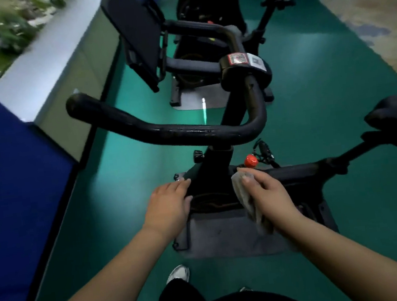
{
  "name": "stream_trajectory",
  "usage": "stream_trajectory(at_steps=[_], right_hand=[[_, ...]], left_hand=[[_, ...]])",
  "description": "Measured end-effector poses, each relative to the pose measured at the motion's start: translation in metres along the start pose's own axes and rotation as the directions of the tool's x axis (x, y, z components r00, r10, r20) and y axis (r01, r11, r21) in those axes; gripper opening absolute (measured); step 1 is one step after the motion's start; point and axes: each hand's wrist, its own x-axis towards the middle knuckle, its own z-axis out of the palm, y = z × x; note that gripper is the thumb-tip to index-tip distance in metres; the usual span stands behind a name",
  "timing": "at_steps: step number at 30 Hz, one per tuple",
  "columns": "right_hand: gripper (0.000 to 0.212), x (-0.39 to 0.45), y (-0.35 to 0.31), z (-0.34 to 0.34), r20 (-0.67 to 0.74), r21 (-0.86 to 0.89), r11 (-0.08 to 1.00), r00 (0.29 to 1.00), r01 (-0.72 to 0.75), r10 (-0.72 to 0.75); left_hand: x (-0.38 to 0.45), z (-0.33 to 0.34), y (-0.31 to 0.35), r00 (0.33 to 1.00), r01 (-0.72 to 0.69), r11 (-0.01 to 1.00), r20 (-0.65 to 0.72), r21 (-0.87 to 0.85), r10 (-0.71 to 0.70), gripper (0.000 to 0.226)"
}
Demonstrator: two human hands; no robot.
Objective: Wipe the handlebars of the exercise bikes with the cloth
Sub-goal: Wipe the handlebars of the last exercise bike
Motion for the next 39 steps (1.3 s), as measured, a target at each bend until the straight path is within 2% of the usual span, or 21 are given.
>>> stream_trajectory(at_steps=[4,8,11,15,21,23,25,29,30,35,39], right_hand=[[0.027,-0.010,-0.034,0.005,0.150,-0.004,0.985,0.974,0.170,-0.167],[0.029,-0.023,-0.074,0.017,0.277,0.005,0.944,0.907,0.330,-0.318],[0.031,-0.029,-0.107,0.025,0.337,0.076,0.906,0.845,0.416,-0.416],[0.031,-0.026,-0.154,0.035,0.374,0.147,0.838,0.755,0.525,-0.538],[0.036,0.005,-0.202,0.058,0.382,0.051,0.724,0.657,0.688,-0.650],[0.038,0.015,-0.208,0.069,0.381,0.032,0.691,0.630,0.722,-0.677],[0.037,0.022,-0.215,0.081,0.360,0.015,0.634,0.587,0.773,-0.725],[0.041,0.033,-0.226,0.112,0.348,-0.043,0.499,0.481,0.866,-0.805],[0.040,0.034,-0.225,0.117,0.357,-0.028,0.504,0.479,0.863,-0.802],[0.036,0.031,-0.196,0.103,0.335,-0.006,0.616,0.582,0.788,-0.741],[0.033,0.030,-0.192,0.101,0.321,0.021,0.656,0.617,0.754,-0.719]], left_hand=[[-0.023,-0.034,0.005,0.980,0.127,0.989,-0.145,-0.079,-0.138,0.049],[-0.043,-0.078,0.011,0.922,0.170,0.962,-0.310,-0.214,-0.232,0.044],[-0.051,-0.113,0.014,0.851,0.178,0.941,-0.436,-0.289,-0.295,0.039],[-0.057,-0.159,0.010,0.723,0.186,0.915,-0.581,-0.358,-0.374,0.017],[-0.050,-0.209,-0.011,0.589,0.181,0.856,-0.644,-0.484,-0.488,0.003],[-0.044,-0.218,-0.021,0.587,0.178,0.834,-0.624,-0.522,-0.516,0.012],[-0.039,-0.224,-0.031,0.616,0.175,0.822,-0.591,-0.542,-0.521,0.021],[-0.030,-0.230,-0.041,0.683,0.154,0.818,-0.538,-0.555,-0.494,0.017],[-0.029,-0.231,-0.042,0.696,0.146,0.807,-0.521,-0.572,-0.495,0.016],[-0.028,-0.232,-0.043,0.722,0.125,0.777,-0.481,-0.617,-0.498,0.016],[-0.024,-0.232,-0.037,0.695,0.111,0.765,-0.502,-0.634,-0.516,0.016]])
